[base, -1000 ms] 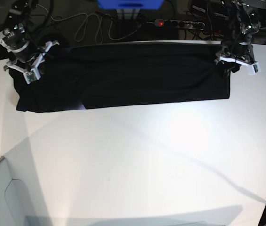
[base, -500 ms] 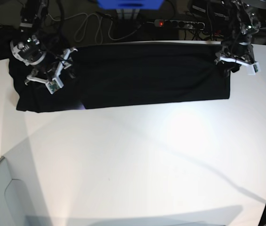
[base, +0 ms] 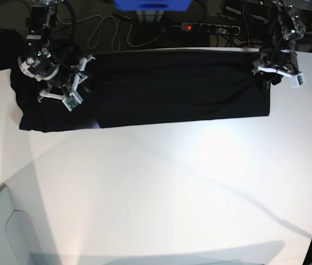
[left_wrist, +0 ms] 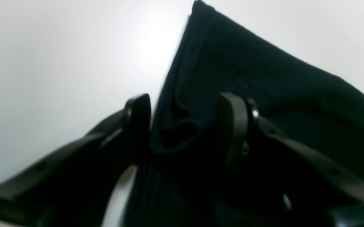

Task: Fold the T-shirt properly
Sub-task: 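Adjust the right gripper's grip on the strip end, left gripper holding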

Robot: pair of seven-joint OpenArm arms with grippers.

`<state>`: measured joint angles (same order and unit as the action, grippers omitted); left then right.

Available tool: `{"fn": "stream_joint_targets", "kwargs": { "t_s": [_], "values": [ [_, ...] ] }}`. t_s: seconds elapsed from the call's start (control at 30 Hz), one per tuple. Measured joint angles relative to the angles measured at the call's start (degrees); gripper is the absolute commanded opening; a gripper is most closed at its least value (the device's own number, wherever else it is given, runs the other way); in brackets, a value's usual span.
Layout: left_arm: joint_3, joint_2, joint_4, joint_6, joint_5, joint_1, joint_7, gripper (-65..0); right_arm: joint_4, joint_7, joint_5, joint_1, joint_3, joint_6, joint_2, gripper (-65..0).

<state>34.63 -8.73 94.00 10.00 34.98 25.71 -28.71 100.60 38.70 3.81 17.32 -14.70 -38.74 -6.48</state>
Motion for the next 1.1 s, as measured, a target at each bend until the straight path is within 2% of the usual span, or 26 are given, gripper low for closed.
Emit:
{"fn": "stream_joint_targets", "kwargs": {
  "t_s": [0.1, 0.37, 0.53, 0.7, 0.9, 1.0, 1.1],
  "values": [
    [0.0, 0.0, 0.0, -0.1, 0.0, 0.0, 0.0, -32.5, 0.0, 0.0, 0.0, 0.0, 0.0, 0.0, 0.0, -64.7],
    [0.0, 0.0, 0.0, -0.1, 0.0, 0.0, 0.0, -32.5, 4.6, 0.5, 0.5, 0.7, 0.7, 0.0, 0.0, -65.0],
    [0.0, 0.0, 0.0, -0.1, 0.0, 0.0, 0.0, -32.5, 7.6, 0.1, -0.3, 0.7, 6.9, 0.0, -0.4, -65.0],
    [0.0, 0.0, 0.0, -0.1, 0.0, 0.0, 0.0, -32.5, 7.5, 0.5, 0.1, 0.7, 14.7, 0.0, -3.0, -65.0],
    [0.0, 0.0, 0.0, -0.2, 0.0, 0.0, -0.1, -32.5, 5.9, 0.0, -0.1, -0.8, 15.8, 0.0, -3.2, -64.9],
    [0.0, 0.1, 0.0, -0.2, 0.0, 0.0, 0.0, -32.5, 3.9, 0.1, 0.0, -1.3, 15.8, 0.0, -3.6, -61.9],
    [0.0, 0.2, 0.0, -0.2, 0.0, 0.0, 0.0, -32.4, 3.2, 0.5, 0.3, -1.2, 15.8, 0.0, -5.3, -47.8]
  ]
}}
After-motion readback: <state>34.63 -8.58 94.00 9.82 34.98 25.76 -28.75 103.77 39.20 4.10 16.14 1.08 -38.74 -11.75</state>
